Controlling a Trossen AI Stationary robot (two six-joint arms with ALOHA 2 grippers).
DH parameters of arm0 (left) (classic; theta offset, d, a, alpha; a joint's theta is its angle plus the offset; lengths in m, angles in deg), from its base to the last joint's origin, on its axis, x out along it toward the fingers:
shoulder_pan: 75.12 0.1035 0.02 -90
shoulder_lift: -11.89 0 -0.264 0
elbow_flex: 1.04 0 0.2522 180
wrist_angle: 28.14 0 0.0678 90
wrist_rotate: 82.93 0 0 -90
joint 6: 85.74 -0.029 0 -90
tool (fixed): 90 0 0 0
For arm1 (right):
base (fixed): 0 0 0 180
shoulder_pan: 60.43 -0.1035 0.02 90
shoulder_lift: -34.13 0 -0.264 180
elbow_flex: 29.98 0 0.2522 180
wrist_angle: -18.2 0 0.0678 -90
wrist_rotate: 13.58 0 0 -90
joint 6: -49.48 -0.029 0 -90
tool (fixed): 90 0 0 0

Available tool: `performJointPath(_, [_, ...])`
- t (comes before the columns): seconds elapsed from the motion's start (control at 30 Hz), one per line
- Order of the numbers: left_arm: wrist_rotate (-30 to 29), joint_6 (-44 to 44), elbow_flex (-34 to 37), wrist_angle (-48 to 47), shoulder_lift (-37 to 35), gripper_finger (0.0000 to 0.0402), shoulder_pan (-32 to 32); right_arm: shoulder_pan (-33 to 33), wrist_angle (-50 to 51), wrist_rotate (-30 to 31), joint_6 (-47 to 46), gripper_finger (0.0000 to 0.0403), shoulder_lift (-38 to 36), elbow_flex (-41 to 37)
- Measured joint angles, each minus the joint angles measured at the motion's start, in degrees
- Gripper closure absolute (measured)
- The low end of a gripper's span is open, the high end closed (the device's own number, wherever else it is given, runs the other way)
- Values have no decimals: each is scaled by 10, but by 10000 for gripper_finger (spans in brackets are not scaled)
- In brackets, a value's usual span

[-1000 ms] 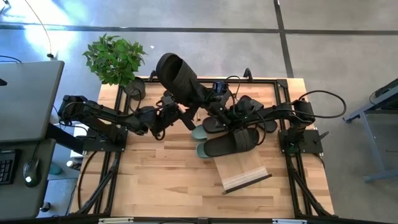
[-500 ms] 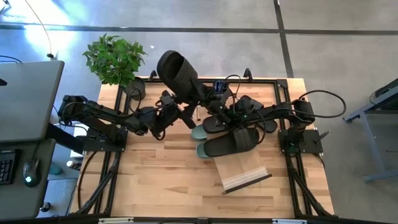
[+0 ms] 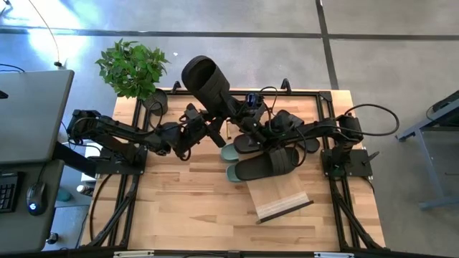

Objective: Pick and place slides into the shelf
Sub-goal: Put the black slides under the shelf

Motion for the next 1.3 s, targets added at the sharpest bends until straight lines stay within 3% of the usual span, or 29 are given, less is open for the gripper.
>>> performJointPath(0.3, [-5, -2, 0, 0, 0, 323, 0, 0, 0, 0, 0, 403, 0, 0])
performJointPath(0.67, [-13, 4, 0, 4, 0, 327, 0, 0, -1, -20, 13, 399, 0, 0])
performJointPath(1.3, [-10, 17, 0, 17, 0, 330, 0, -1, -17, -77, 26, 321, 1, 0])
